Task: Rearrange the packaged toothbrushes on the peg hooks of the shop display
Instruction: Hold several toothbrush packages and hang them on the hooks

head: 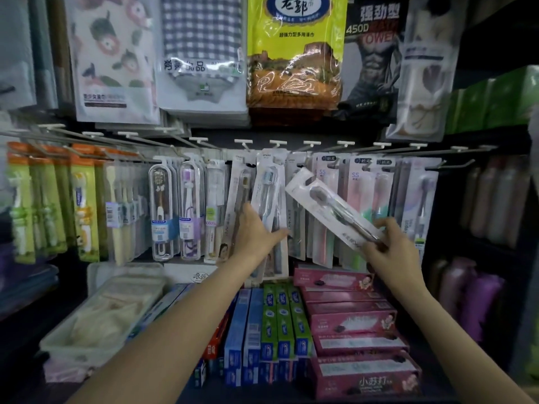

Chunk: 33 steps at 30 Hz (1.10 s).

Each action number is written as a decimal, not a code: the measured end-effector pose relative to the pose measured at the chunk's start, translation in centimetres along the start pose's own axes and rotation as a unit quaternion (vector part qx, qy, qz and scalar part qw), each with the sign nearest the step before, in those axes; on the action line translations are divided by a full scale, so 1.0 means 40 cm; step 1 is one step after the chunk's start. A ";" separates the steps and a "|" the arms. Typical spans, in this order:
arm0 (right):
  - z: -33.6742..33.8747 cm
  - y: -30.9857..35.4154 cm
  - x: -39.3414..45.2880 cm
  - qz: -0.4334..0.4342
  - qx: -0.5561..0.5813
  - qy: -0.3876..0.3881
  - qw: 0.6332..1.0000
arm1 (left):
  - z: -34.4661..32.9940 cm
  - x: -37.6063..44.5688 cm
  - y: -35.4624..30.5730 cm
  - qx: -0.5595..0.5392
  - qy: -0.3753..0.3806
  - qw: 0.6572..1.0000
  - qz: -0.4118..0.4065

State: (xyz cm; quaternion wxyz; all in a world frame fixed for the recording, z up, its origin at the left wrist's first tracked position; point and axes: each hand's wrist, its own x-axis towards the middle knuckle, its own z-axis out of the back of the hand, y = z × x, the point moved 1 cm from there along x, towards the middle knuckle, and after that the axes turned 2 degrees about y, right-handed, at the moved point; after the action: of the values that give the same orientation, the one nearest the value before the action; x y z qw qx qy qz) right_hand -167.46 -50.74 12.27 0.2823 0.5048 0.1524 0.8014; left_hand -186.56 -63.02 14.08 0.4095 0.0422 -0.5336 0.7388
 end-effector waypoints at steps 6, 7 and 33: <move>-0.019 0.108 0.003 0.112 0.047 0.017 0.992 | 0.055 -0.013 0.023 0.002 0.059 0.998 0.009; -0.033 0.132 0.008 0.134 0.034 0.043 0.989 | 0.073 -0.013 0.030 0.003 0.046 0.999 0.007; -0.236 0.176 -0.041 0.028 0.098 0.122 0.987 | 0.128 0.017 0.058 -0.023 -0.001 0.998 -0.052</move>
State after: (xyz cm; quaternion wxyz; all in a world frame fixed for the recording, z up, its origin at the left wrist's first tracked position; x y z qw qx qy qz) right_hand -177.46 -56.93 10.64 0.1884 0.4327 0.2489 0.8458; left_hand -190.43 -67.07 14.87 0.4475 0.0613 -0.5481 0.7040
